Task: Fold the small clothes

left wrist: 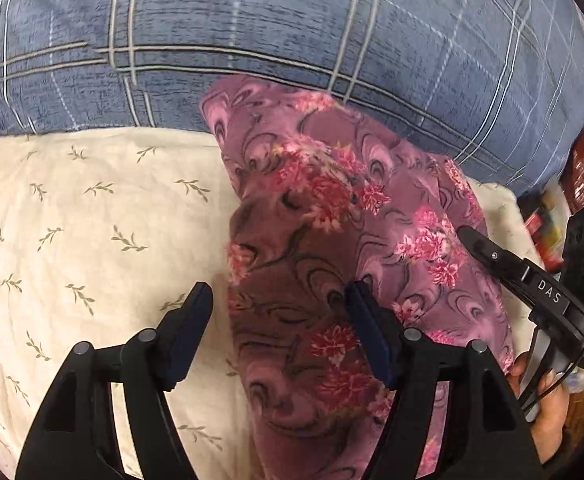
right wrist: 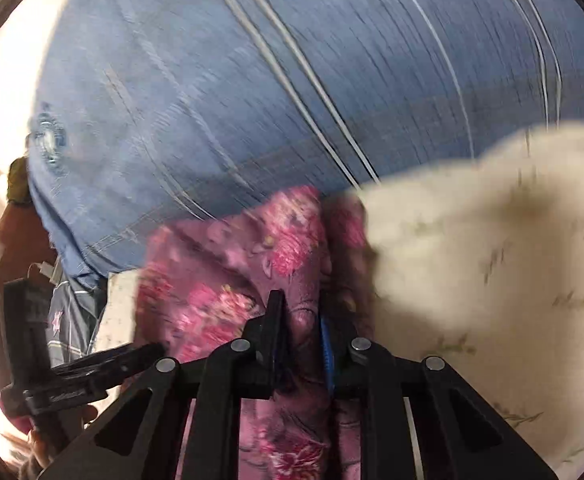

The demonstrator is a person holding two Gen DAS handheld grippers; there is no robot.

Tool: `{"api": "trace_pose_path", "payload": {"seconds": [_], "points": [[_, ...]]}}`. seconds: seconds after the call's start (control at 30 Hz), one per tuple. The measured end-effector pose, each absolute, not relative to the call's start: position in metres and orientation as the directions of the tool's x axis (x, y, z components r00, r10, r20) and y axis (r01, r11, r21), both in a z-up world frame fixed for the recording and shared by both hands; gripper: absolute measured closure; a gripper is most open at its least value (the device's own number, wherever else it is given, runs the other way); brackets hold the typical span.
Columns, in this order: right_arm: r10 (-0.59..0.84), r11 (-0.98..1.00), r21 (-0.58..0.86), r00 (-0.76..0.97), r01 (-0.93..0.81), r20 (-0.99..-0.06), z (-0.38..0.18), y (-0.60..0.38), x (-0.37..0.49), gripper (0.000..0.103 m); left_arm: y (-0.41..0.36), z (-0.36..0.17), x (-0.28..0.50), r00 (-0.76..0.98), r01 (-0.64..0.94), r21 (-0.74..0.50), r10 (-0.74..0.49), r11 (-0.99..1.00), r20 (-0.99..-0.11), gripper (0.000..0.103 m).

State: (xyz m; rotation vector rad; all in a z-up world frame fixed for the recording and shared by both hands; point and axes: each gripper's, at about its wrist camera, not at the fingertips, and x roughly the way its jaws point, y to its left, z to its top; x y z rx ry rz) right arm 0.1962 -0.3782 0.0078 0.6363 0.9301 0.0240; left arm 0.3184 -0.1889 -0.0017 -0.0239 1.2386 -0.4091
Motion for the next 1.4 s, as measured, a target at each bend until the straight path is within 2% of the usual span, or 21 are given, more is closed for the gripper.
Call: {"api": "trace_pose_path", "payload": {"seconds": [0.1, 0.53, 0.6, 0.73, 0.8, 0.83, 0.87, 0.93, 1.07, 1.1, 1.2, 1.23, 1.3, 1.37, 1.4], "points": [[0.315, 0.787, 0.565, 0.626, 0.247, -0.713, 0.007, -0.383, 0.194, 0.073, -0.196, 0.002, 0.316, 0.286, 0.301, -0.208, -0.296, 0.931, -0.911, 0.033], [0.409, 0.721, 0.658, 0.633, 0.217, -0.657, 0.025, -0.391, 0.102, 0.065, -0.207, 0.025, 0.281, 0.303, 0.303, -0.155, -0.249, 0.94, -0.92, 0.034], [0.414, 0.723, 0.657, 0.626, 0.215, -0.66, 0.024, -0.385, 0.088, 0.065, -0.201, 0.03, 0.271, 0.288, 0.295, -0.174, -0.261, 0.94, -0.921, 0.034], [0.376, 0.774, 0.595, 0.6, 0.216, -0.706, 0.028, -0.37, 0.077, 0.065, -0.176, 0.033, 0.245, 0.209, 0.28, -0.291, -0.354, 0.915, -0.912, 0.032], [0.295, 0.845, 0.49, 0.577, 0.215, -0.762, 0.037, -0.354, 0.079, 0.072, -0.172, 0.022, 0.234, 0.138, 0.274, -0.336, -0.383, 0.901, -0.914, 0.029], [0.267, 0.871, 0.447, 0.566, 0.205, -0.78, 0.039, -0.349, 0.077, 0.081, -0.173, 0.013, 0.232, 0.086, 0.276, -0.356, -0.392, 0.893, -0.916, 0.029], [0.255, 0.894, 0.413, 0.562, 0.173, -0.787, 0.044, -0.34, 0.078, 0.095, -0.175, 0.004, 0.226, 0.031, 0.274, -0.359, -0.381, 0.892, -0.924, 0.029], [0.305, 0.885, 0.451, 0.587, 0.116, -0.75, 0.06, -0.328, 0.076, 0.096, -0.174, 0.004, 0.212, 0.041, 0.29, -0.343, -0.37, 0.894, -0.928, 0.029], [0.411, 0.782, 0.619, 0.692, 0.067, -0.594, 0.086, -0.336, 0.054, 0.096, -0.175, 0.004, 0.2, 0.1, 0.319, -0.258, -0.304, 0.912, -0.947, 0.029], [0.409, 0.768, 0.634, 0.688, 0.096, -0.599, 0.077, -0.341, 0.05, 0.096, -0.176, 0.002, 0.199, 0.1, 0.317, -0.262, -0.307, 0.911, -0.946, 0.029], [0.356, 0.801, 0.554, 0.561, 0.229, -0.747, 0.025, -0.348, 0.049, 0.095, -0.179, 0.004, 0.196, 0.106, 0.338, -0.243, -0.293, 0.909, -0.95, 0.029], [0.364, 0.793, 0.562, 0.556, 0.236, -0.747, 0.018, -0.349, 0.046, 0.096, -0.176, 0.005, 0.192, 0.095, 0.349, -0.244, -0.293, 0.905, -0.951, 0.029], [0.384, 0.758, 0.608, 0.591, 0.237, -0.71, 0.024, -0.357, 0.04, 0.084, -0.166, 0.011, 0.191, 0.062, 0.364, -0.286, -0.329, 0.887, -0.942, 0.03], [0.356, 0.765, 0.604, 0.637, 0.221, -0.684, 0.044, -0.364, 0.043, 0.083, -0.155, 0.021, 0.197, 0.034, 0.339, -0.385, -0.42, 0.858, -0.907, 0.03], [0.343, 0.772, 0.603, 0.664, 0.204, -0.664, 0.054, -0.368, 0.047, 0.077, -0.151, 0.027, 0.202, 0.044, 0.327, -0.418, -0.455, 0.848, -0.889, 0.03]]}}
